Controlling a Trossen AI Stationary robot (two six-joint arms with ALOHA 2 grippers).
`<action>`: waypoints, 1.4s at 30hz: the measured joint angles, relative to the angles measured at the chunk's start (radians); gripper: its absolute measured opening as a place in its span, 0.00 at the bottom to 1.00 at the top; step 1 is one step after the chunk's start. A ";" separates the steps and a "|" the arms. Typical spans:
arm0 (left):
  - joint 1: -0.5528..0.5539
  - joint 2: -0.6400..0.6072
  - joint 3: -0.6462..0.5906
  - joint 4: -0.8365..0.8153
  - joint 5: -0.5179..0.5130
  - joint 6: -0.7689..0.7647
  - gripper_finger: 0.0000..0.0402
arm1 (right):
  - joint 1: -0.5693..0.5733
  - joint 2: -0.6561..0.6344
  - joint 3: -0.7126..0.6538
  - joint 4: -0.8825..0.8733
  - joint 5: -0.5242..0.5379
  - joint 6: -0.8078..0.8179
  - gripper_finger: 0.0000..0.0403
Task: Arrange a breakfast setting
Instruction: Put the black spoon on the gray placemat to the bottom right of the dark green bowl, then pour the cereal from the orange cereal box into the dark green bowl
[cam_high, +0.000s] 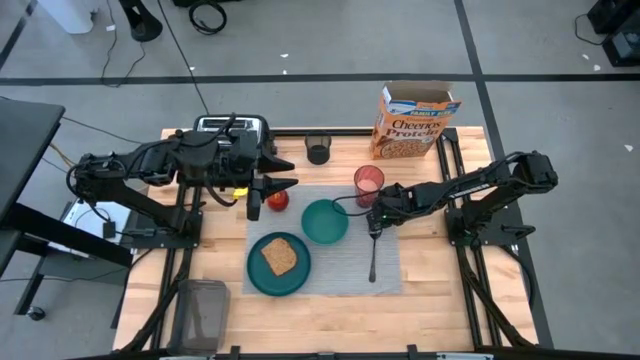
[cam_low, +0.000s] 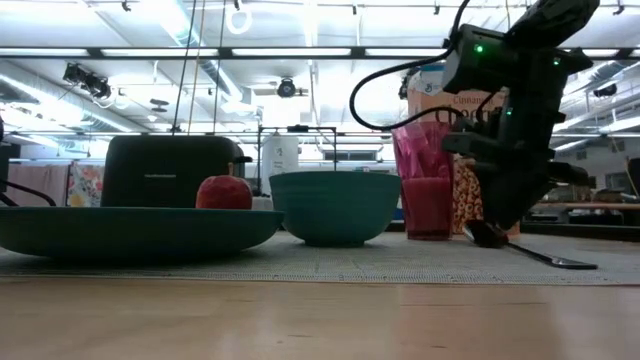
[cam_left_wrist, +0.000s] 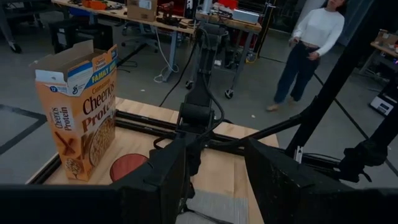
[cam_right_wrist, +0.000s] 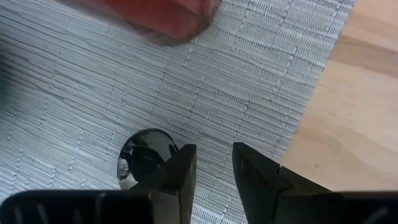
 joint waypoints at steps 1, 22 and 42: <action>0.000 0.000 0.000 0.000 0.000 0.000 0.43 | 0.000 0.000 0.000 -0.001 0.000 0.000 0.28; 0.000 -0.026 -0.001 0.037 0.036 0.091 0.43 | 0.069 -0.541 0.224 -0.185 0.072 -0.366 0.28; 0.010 -0.001 -0.001 0.158 0.036 0.195 0.43 | -0.647 -0.227 0.988 -0.517 -0.026 -1.409 0.55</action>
